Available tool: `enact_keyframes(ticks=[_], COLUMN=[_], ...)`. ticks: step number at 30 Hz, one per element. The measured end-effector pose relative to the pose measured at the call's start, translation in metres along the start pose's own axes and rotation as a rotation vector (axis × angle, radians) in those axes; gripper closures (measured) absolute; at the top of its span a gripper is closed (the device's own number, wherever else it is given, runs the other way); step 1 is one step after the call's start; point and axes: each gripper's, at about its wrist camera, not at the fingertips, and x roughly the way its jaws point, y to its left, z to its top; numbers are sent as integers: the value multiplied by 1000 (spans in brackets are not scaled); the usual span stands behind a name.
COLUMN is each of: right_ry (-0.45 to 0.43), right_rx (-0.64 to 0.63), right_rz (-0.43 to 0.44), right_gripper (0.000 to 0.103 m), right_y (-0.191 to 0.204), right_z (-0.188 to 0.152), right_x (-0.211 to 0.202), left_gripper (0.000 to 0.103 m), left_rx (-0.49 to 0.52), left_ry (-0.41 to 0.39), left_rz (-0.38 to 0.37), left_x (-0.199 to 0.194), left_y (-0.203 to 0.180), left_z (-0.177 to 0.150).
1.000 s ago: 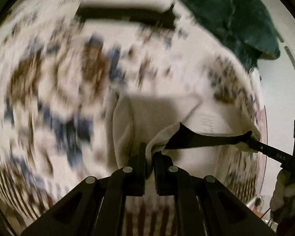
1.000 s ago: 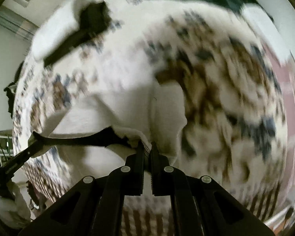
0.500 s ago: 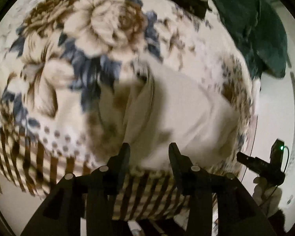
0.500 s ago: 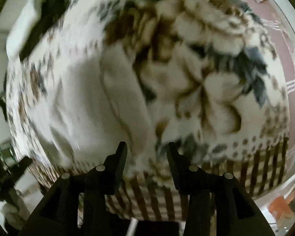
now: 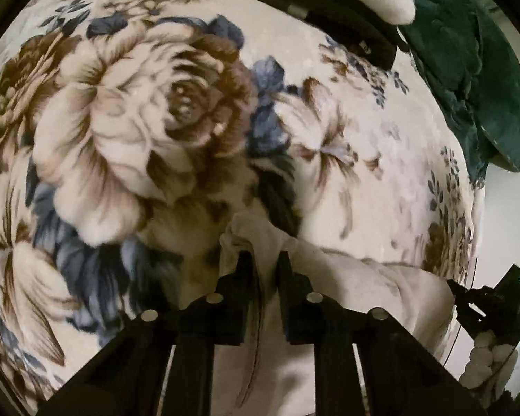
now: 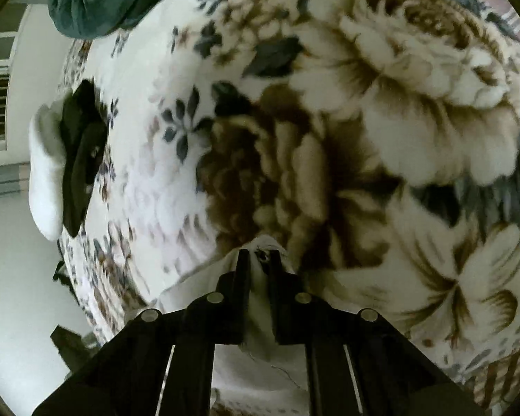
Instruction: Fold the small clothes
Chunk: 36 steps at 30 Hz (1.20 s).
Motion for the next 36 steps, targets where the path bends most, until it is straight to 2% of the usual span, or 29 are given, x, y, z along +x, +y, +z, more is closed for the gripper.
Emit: enact_keyframes(ticks=[3,6,9,12,14,15,16,17,19,21,22,23,24,27,31,33,36], right_ry=[-35,-24,-13,21,20,16,14,21,52,104,124,127,121,42,-16,-2,33], right_rx=[65,146,139,91,68,62,62,61,54,55,59,60,50,22,159,205,140], right_rz=[-49,-60,-65,-30,-7,3,26,36,32,19,1,-13,-35,-83,-89,-69,-55], right_gripper=[95,95,95,90,81,66,57,56,56,56,64,81,88,91,94,94,90], right_y=[-13,-26,-20,-11,-8,-8,-9,-9,-7,-7,-8,-7,-4,4,-21,-29,-17], right_z=[5,9,14,20,23,23,24,26,28,30,29,27,25,21,26,27,29], right_x=[0,10,15,10,-2,-6,-11,-12,-7,5,10,15,19,8,0,7,11], left_gripper=[94,94,94,91,81,76,61,54,54,57,73,97,97,102,103,103,101], left_rx=[-43,-72,-57,-73,-83,-81,-76,-66,-45,-4,19,32,33,-19,-118,-138,-154], left_ry=[5,21,18,26,34,30,26,25,35,40,25,23,19,-13,-13,-3,22], left_rz=[-12,-18,-29,-97,-122,-137,-142,-137,-120,-64,-30,1,26,36,67,47,-88], left_x=[3,14,10,-4,-12,-14,-14,-11,-1,13,18,21,21,9,8,7,-1], left_y=[12,20,17,15,15,14,13,11,5,-4,-8,-10,-10,4,45,56,52], left_z=[6,16,22,25,24,24,24,25,29,33,34,34,36,40,47,49,52])
